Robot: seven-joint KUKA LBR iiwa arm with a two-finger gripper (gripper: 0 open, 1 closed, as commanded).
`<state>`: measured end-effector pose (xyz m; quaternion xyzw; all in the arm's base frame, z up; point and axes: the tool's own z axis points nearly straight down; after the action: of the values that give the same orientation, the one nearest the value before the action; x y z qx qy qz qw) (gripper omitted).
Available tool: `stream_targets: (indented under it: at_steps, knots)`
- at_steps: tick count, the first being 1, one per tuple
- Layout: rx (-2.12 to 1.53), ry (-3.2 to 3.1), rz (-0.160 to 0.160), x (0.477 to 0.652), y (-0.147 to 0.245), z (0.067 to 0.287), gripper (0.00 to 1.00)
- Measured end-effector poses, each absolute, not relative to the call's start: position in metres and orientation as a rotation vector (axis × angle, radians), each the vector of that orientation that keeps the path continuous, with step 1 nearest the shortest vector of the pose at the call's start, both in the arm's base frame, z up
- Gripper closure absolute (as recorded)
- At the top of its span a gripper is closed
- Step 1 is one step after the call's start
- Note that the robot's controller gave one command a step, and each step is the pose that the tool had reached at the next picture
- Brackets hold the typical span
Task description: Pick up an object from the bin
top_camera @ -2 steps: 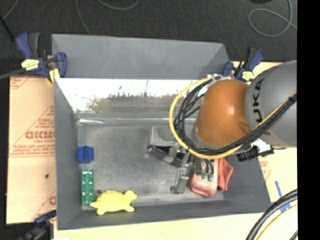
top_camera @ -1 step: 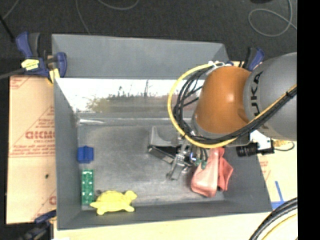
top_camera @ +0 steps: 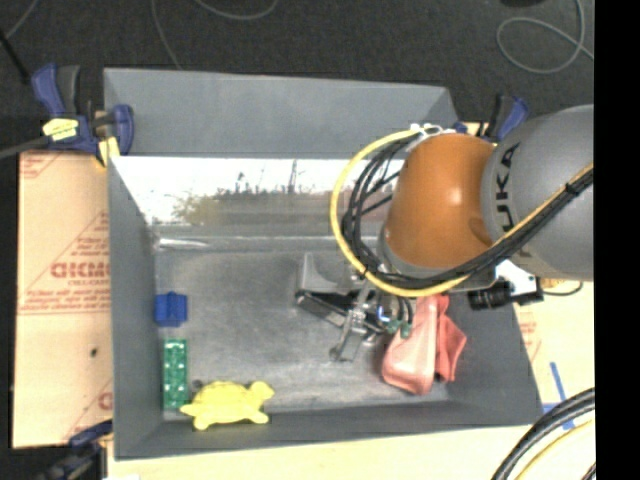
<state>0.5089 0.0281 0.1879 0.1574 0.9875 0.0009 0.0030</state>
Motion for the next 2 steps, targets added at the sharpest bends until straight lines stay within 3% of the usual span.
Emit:
stream_targets:
  at_steps: [1, 2]
  knots:
    - [0.061, 3.136, -0.002, 0.525, 0.032, 0.174, 0.00]
    - [-0.229, 3.125, 0.000, 0.529, 0.013, 0.174, 0.00]
